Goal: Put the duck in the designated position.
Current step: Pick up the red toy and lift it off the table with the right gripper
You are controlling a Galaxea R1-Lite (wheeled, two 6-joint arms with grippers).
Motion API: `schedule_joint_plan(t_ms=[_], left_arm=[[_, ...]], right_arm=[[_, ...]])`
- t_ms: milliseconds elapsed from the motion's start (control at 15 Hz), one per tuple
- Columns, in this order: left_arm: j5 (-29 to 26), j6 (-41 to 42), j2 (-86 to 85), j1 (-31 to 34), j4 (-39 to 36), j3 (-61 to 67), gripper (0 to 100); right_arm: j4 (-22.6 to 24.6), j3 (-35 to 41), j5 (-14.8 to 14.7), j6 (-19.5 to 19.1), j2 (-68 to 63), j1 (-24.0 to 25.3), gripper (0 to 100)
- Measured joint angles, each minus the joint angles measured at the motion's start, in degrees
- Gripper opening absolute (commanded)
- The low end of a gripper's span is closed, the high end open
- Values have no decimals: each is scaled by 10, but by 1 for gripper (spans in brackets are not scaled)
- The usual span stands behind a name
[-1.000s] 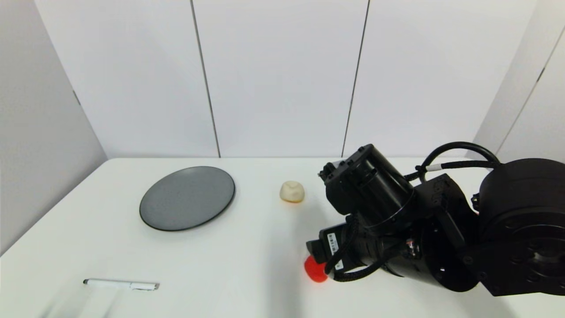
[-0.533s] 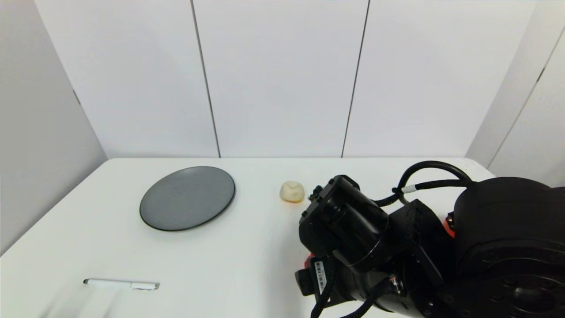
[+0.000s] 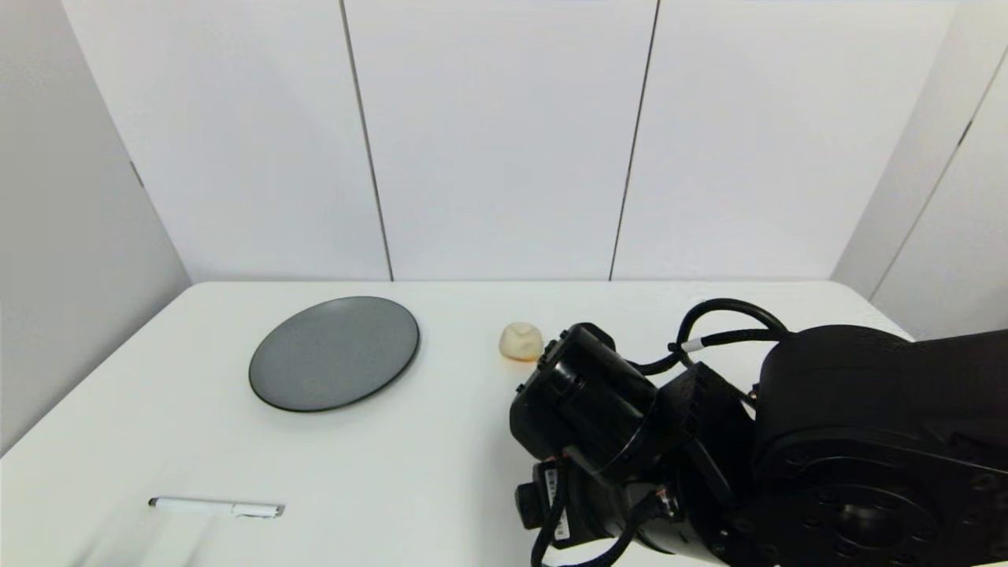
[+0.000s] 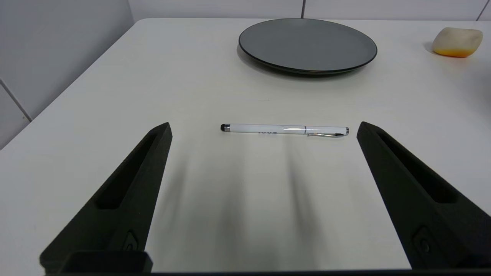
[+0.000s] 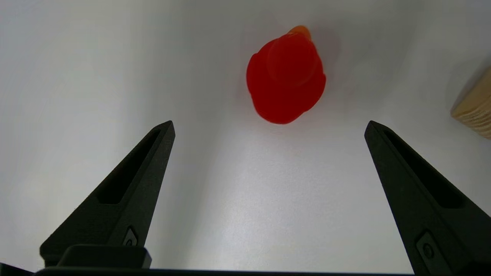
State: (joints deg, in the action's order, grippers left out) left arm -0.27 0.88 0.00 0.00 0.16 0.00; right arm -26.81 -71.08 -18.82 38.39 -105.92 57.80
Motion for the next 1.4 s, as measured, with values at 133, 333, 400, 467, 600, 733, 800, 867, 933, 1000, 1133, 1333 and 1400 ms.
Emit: schedule_joint_plan(t_ms=[133, 333, 400, 467, 600, 733, 800, 867, 933, 1000, 1133, 1333, 1400], left_arm=[[0, 0, 0, 0, 0, 0, 100], [0, 0, 0, 0, 0, 0, 100], [0, 0, 0, 0, 0, 0, 100], [0, 0, 0, 0, 0, 0, 100], [1, 0, 0, 0, 0, 0, 100], [1, 0, 0, 0, 0, 0, 100], [0, 0, 0, 0, 0, 0, 100], [0, 0, 0, 0, 0, 0, 100], [0, 0, 0, 0, 0, 0, 100], [0, 0, 0, 0, 0, 0, 100], [0, 0, 0, 0, 0, 0, 100], [0, 0, 0, 0, 0, 0, 100], [0, 0, 0, 0, 0, 0, 100]], right_arm=[[4, -1, 0, 0, -10, 0, 100], [5, -1, -1, 0, -23, -3, 100], [7, -2, -2, 0, -28, -5, 100], [16, -2, -2, -1, -31, -8, 100], [34, -2, -2, -3, -39, -15, 100], [36, -2, -3, -5, -45, -20, 100], [36, -2, -3, -5, -48, -21, 100], [35, -2, -3, -5, -50, -23, 100], [35, -2, -3, -5, -52, -24, 100], [35, -1, -3, -5, -53, -26, 100], [37, -1, -2, -4, -56, -29, 100], [36, -1, -2, -4, -60, -35, 100], [37, -1, -2, -4, -60, -36, 100]])
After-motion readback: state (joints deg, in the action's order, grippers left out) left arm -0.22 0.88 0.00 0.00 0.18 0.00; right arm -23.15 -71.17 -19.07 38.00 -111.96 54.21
